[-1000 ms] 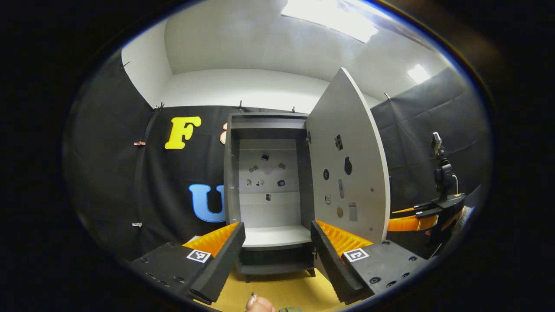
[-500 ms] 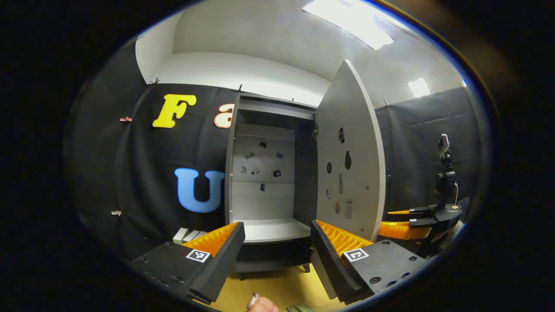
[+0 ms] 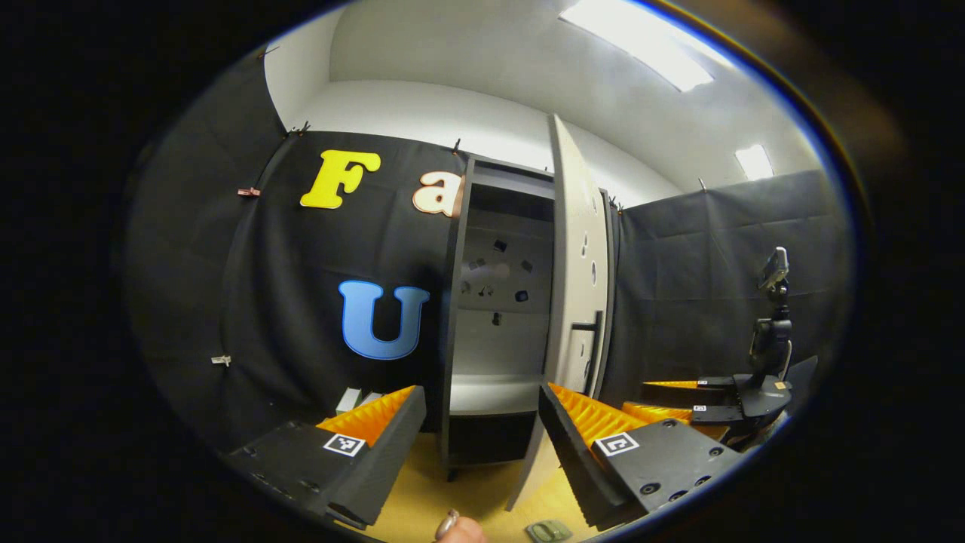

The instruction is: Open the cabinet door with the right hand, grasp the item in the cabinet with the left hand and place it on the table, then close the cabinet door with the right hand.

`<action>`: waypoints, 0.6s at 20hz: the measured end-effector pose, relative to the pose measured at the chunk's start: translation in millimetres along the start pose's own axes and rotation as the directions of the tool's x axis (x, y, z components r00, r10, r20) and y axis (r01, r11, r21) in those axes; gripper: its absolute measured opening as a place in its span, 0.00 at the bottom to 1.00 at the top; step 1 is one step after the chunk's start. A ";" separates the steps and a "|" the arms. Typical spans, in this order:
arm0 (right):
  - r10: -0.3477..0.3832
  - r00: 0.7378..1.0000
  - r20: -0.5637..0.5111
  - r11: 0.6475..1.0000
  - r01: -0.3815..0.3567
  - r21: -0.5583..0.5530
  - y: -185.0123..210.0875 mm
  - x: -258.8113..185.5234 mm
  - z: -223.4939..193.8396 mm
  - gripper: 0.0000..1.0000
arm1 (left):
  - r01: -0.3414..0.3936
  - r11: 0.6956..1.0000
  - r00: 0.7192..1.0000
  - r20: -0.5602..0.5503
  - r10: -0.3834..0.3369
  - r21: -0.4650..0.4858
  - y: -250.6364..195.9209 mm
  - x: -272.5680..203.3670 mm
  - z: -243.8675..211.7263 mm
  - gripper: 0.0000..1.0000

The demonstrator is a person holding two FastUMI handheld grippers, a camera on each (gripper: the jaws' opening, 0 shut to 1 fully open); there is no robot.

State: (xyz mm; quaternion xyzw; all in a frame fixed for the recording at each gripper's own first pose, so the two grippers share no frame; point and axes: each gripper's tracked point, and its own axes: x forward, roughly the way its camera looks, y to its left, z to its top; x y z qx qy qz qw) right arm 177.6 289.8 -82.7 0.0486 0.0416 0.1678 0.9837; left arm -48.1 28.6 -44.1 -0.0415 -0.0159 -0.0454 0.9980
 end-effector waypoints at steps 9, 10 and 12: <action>-0.278 0.959 0.055 0.938 0.283 -0.198 -58.8 -31.5 32.4 0.97 | -0.007 0.999 0.998 -0.065 0.005 -0.034 -40.9 34.5 -25.2 0.95; -0.280 0.957 0.070 0.932 0.289 -0.217 -61.0 -34.2 34.7 0.97 | 0.005 0.999 0.998 -0.066 -0.008 -0.041 -52.7 37.3 -26.3 0.95; -0.275 0.958 0.087 0.928 0.288 -0.236 -60.3 -35.7 36.4 0.97 | 0.028 0.999 0.997 -0.065 -0.031 -0.046 -70.1 43.2 -25.4 0.95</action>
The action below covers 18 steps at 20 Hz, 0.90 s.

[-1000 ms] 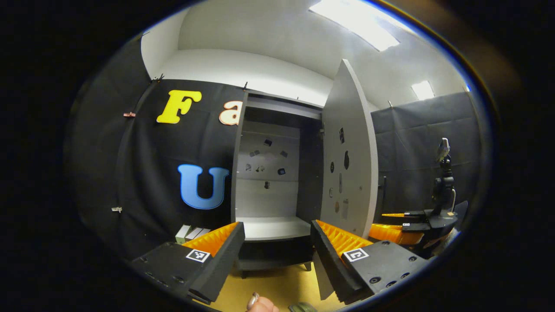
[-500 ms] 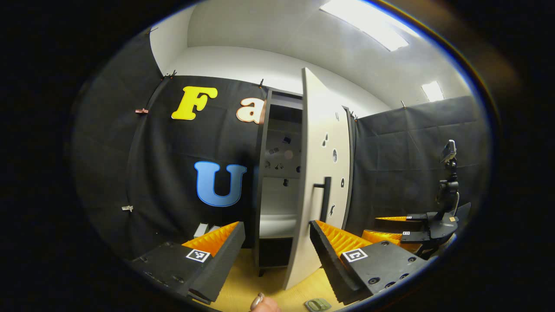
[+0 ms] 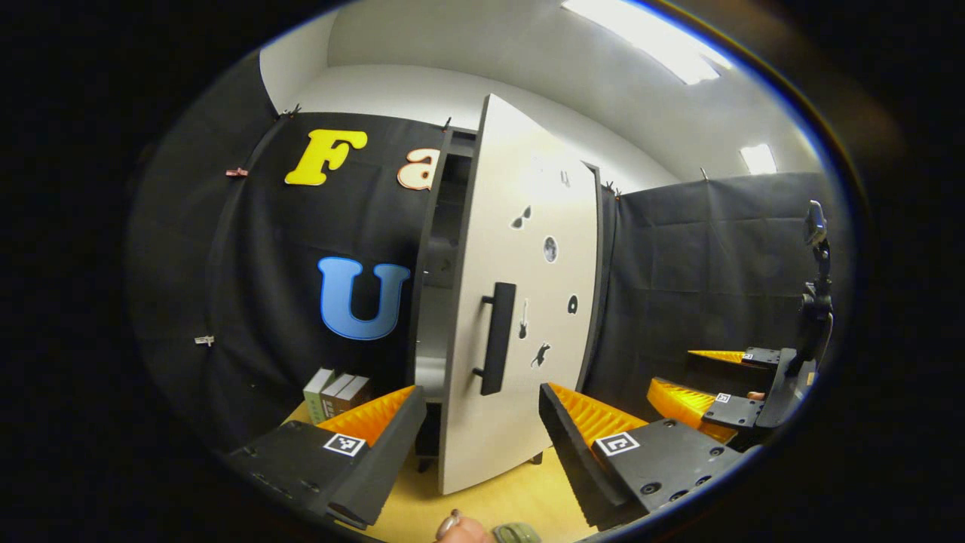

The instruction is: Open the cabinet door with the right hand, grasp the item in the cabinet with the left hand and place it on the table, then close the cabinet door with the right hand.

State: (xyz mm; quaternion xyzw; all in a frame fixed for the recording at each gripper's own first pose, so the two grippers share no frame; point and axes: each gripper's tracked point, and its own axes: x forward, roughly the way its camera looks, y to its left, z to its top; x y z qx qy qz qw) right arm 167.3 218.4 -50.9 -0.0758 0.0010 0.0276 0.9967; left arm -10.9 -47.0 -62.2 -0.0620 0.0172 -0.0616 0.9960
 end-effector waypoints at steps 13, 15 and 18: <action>-0.004 0.999 0.037 0.992 -0.001 0.130 -41.0 2.3 3.3 0.97 | -0.078 0.994 0.995 0.065 0.073 0.080 -26.5 12.3 4.8 0.95; -0.001 0.999 0.036 0.987 -0.004 0.158 -41.8 3.9 1.2 0.97 | -0.092 0.993 0.993 0.078 0.086 0.071 -27.7 14.5 3.7 0.95; 0.014 0.999 0.041 0.979 -0.022 0.203 -43.1 5.8 0.9 0.97 | -0.103 0.991 0.993 0.068 0.097 0.089 -29.4 17.0 -0.3 0.95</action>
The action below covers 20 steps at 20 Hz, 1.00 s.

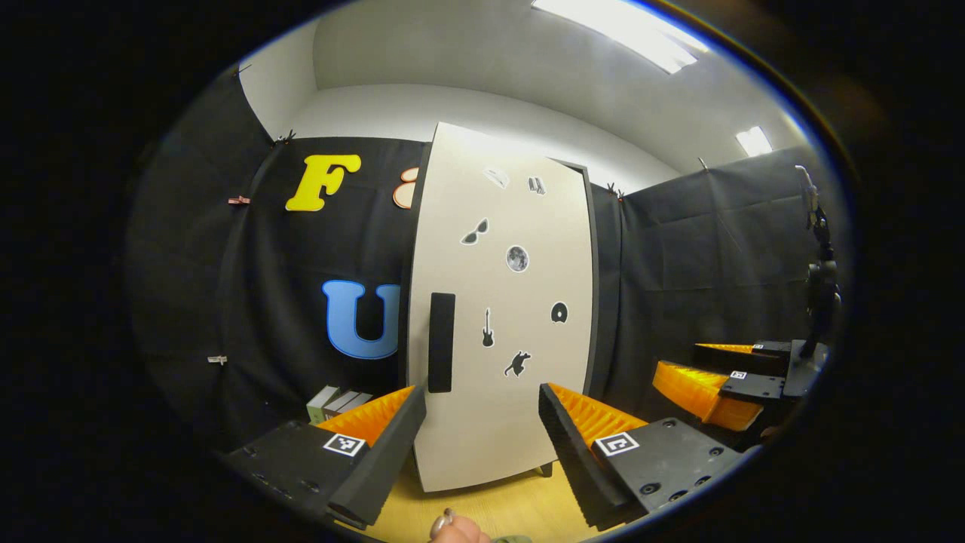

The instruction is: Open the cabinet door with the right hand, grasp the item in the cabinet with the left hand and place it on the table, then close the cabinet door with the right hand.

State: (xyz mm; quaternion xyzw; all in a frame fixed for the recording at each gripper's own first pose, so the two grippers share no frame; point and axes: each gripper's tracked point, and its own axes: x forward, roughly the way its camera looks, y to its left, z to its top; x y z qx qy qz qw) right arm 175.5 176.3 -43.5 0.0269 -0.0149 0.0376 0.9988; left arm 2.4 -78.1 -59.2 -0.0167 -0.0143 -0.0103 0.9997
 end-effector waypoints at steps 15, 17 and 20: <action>0.014 1.000 0.001 1.000 -0.014 -0.020 -5.8 4.7 -2.7 0.97 | 0.006 1.000 0.999 -0.032 -0.006 -0.018 -2.7 13.4 -10.1 0.95; 0.017 1.000 0.001 0.999 -0.017 -0.027 -5.5 5.2 -2.5 0.97 | 0.000 1.000 1.000 -0.026 -0.001 -0.016 -0.2 14.5 -8.4 0.95; 0.019 1.000 -0.009 0.999 -0.019 -0.028 -3.5 5.3 -4.7 0.97 | 0.006 1.000 1.000 -0.026 -0.007 -0.025 -1.1 15.1 -9.5 0.95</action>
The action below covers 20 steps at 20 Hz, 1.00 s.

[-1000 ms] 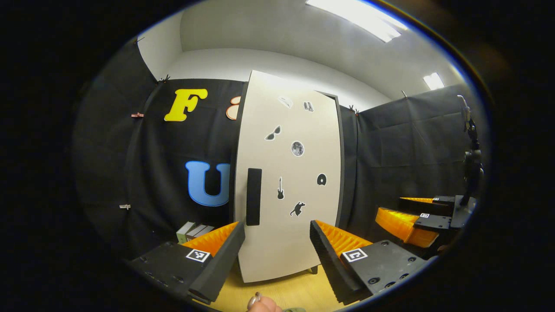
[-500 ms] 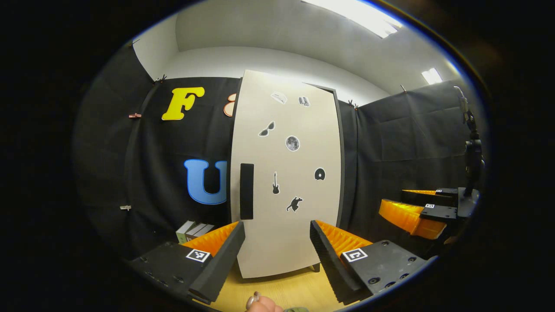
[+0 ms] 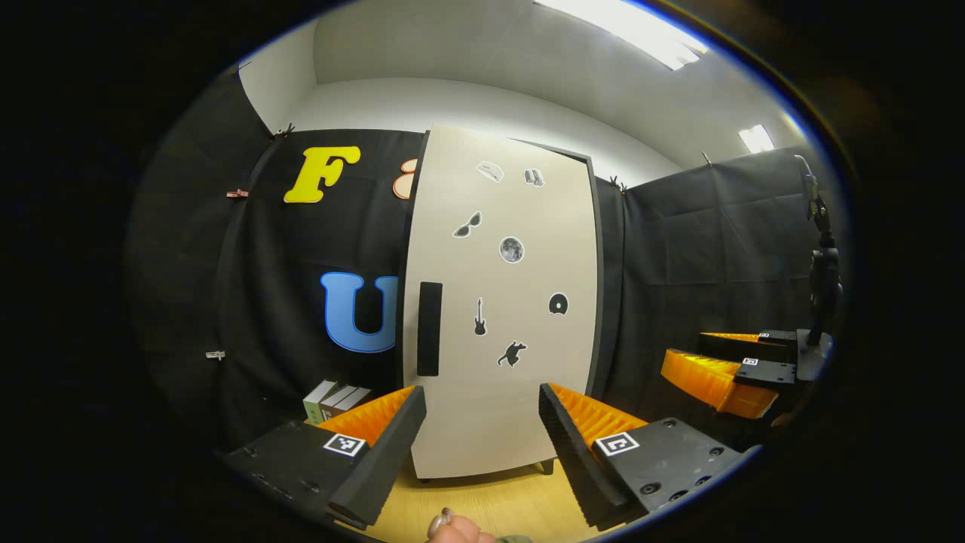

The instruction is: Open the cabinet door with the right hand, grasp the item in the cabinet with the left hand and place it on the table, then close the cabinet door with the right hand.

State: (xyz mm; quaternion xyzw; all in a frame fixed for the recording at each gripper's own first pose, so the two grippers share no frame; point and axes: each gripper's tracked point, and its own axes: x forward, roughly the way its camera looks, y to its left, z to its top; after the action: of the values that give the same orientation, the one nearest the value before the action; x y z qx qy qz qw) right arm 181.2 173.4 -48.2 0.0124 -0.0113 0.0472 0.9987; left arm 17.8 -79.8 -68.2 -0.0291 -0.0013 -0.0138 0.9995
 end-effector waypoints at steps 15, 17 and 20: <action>-0.001 1.000 -0.030 1.000 0.001 0.004 -0.1 1.0 -9.3 0.97 | 0.045 0.999 0.999 0.017 -0.045 -0.024 -4.3 -1.1 3.2 0.95; -0.009 0.999 -0.038 1.000 0.009 0.001 -3.5 3.2 -12.6 0.97 | 0.046 0.999 0.999 0.009 -0.046 -0.021 -4.8 -1.9 0.5 0.95; -0.002 0.999 -0.047 1.000 0.002 0.012 -1.6 5.4 -16.2 0.97 | 0.046 0.999 0.999 0.006 -0.046 -0.004 -5.5 -1.6 0.0 0.95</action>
State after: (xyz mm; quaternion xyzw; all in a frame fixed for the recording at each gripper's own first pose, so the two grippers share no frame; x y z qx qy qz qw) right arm 187.1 172.8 -64.3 0.0171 0.0126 0.0465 0.9987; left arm 16.1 -85.2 -67.9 -0.0311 -0.0048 -0.0369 0.9988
